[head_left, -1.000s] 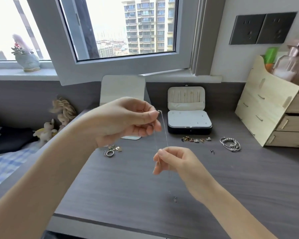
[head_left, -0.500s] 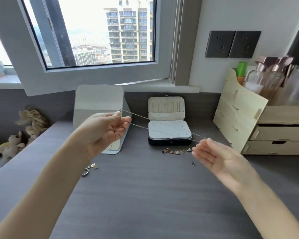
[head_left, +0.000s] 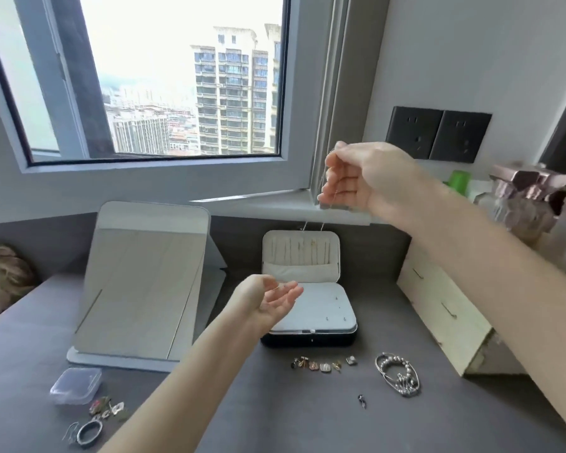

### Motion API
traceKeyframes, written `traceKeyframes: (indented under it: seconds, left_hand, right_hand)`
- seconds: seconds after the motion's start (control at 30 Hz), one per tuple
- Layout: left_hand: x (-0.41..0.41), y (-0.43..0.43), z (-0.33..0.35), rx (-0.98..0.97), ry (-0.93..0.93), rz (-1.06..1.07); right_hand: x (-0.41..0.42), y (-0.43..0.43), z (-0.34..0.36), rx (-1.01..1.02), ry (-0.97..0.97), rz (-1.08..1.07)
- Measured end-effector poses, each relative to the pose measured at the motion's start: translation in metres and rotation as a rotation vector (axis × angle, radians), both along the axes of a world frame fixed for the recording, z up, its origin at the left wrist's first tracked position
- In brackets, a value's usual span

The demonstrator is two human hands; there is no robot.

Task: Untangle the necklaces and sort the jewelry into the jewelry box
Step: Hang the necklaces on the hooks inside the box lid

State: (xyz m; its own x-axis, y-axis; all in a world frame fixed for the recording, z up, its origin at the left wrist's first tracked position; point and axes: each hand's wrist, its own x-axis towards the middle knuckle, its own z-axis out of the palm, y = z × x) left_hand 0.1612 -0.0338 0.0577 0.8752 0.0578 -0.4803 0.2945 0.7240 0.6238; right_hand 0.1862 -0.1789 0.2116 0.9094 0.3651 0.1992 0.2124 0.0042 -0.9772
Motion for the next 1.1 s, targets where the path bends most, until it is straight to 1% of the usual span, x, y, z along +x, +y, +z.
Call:
traceKeyframes:
  seconds: [0.03, 0.07, 0.1, 0.2, 0.23, 0.27, 0.33, 0.47, 0.6, 0.7, 0.77, 1.1]
  left_hand:
    - [0.008, -0.004, -0.002, 0.083, -0.008, -0.005]
    - [0.015, -0.008, -0.004, 0.236, -0.031, -0.007]
    - [0.024, -0.011, -0.007, 0.469, -0.082, 0.000]
    - [0.050, -0.012, -0.026, 1.396, -0.380, 0.112]
    - [0.059, -0.010, -0.033, 1.648, -0.485, 0.172]
    - [0.068, -0.009, -0.041, 1.830, -0.560, 0.189]
    - [0.081, -0.006, -0.054, 2.019, -0.636, 0.202]
    - [0.092, -0.006, -0.067, 2.206, -0.619, 0.172]
    - [0.097, -0.009, -0.072, 2.294, -0.548, 0.174]
    - [0.096, -0.012, -0.073, 2.282, -0.516, 0.241]
    - [0.096, -0.013, -0.072, 2.255, -0.547, 0.282]
    - [0.095, -0.010, -0.070, 2.104, -0.586, 0.322]
  right_hand:
    - [0.007, 0.005, 0.005, -0.063, -0.034, -0.010]
    - [0.014, 0.009, 0.009, -0.124, -0.068, -0.017]
    - [0.021, 0.012, 0.013, -0.182, -0.098, -0.025]
    - [0.041, 0.016, 0.016, -0.339, -0.155, -0.063]
    - [0.048, 0.016, 0.016, -0.389, -0.176, -0.082]
    - [0.054, 0.015, 0.015, -0.436, -0.196, -0.098]
    - [0.066, 0.013, 0.012, -0.508, -0.232, -0.118]
    - [0.085, 0.012, 0.009, -0.557, -0.276, -0.139]
    - [0.103, 0.020, 0.005, -0.540, -0.300, -0.139]
    - [0.114, 0.030, 0.002, -0.509, -0.305, -0.130]
    - [0.120, 0.036, 0.001, -0.496, -0.309, -0.119]
    - [0.135, 0.042, -0.013, -0.518, -0.294, -0.096]
